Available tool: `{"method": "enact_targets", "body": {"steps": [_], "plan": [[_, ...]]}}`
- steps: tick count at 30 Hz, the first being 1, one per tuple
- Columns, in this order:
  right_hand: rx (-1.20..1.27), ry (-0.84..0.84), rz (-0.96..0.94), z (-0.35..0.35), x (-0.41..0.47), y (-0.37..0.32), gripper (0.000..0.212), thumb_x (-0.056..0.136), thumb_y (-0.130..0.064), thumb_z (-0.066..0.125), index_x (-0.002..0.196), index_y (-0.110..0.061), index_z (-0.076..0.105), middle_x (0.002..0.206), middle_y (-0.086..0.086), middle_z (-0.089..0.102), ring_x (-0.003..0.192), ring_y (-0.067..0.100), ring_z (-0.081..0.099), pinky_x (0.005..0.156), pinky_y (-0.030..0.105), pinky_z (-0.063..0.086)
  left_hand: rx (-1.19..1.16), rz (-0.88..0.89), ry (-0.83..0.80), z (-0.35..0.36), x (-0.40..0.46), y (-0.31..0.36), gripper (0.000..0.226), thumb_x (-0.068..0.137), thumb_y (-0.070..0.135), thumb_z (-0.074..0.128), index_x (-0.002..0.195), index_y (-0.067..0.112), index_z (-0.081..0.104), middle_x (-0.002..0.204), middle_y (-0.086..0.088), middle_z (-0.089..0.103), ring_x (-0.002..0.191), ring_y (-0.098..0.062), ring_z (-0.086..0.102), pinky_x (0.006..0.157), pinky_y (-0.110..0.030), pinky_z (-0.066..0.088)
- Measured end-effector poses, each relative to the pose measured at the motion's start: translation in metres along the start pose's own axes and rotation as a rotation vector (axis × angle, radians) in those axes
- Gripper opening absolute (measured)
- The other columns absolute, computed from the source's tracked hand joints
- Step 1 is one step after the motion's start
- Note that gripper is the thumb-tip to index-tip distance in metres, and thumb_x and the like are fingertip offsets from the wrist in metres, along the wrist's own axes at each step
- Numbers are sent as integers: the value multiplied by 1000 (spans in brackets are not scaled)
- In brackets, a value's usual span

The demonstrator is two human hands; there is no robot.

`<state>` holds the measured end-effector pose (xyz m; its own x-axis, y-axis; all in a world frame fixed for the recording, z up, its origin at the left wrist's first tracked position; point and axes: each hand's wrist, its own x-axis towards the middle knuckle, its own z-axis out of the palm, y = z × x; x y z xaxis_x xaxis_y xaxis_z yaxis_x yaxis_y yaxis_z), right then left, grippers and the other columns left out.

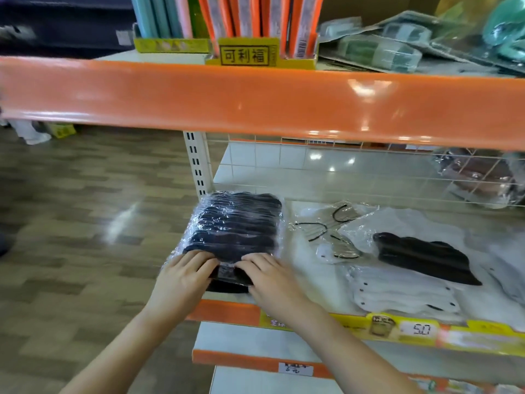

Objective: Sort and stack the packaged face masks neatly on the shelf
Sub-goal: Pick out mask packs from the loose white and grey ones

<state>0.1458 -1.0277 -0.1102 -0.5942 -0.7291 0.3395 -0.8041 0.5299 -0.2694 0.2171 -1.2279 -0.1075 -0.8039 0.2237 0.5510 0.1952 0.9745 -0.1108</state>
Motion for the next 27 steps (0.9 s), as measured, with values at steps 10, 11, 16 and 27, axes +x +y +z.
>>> {"method": "enact_targets", "body": {"steps": [10,11,16,27], "plan": [[-118,-49,24,9,3,3,55,72,-45,71,120,-20,61,125,-1,57,116,21,54,100,36,43,-153,-37,-291,6,-3,-15,49,68,57,56,100,22,69,111,2,67,98,-17,63,72,-29,55],[-115,-53,26,9,4,3,58,71,-48,72,121,-20,60,127,-1,56,117,21,52,101,37,42,-152,-35,-296,6,-2,-16,50,65,57,60,100,22,70,111,2,67,98,-17,64,72,-30,55],[-158,-25,38,8,6,2,62,67,-52,75,119,-21,61,126,-2,56,118,18,49,100,34,41,-111,-41,-242,11,3,-13,47,73,55,47,96,22,73,108,1,68,101,-15,58,70,-29,55],[-230,162,44,22,2,1,47,55,-19,83,99,-27,69,108,-5,63,102,16,59,85,29,50,-44,-124,-67,13,3,3,39,43,11,89,72,12,63,88,-3,67,79,-25,67,59,-33,50]]}}
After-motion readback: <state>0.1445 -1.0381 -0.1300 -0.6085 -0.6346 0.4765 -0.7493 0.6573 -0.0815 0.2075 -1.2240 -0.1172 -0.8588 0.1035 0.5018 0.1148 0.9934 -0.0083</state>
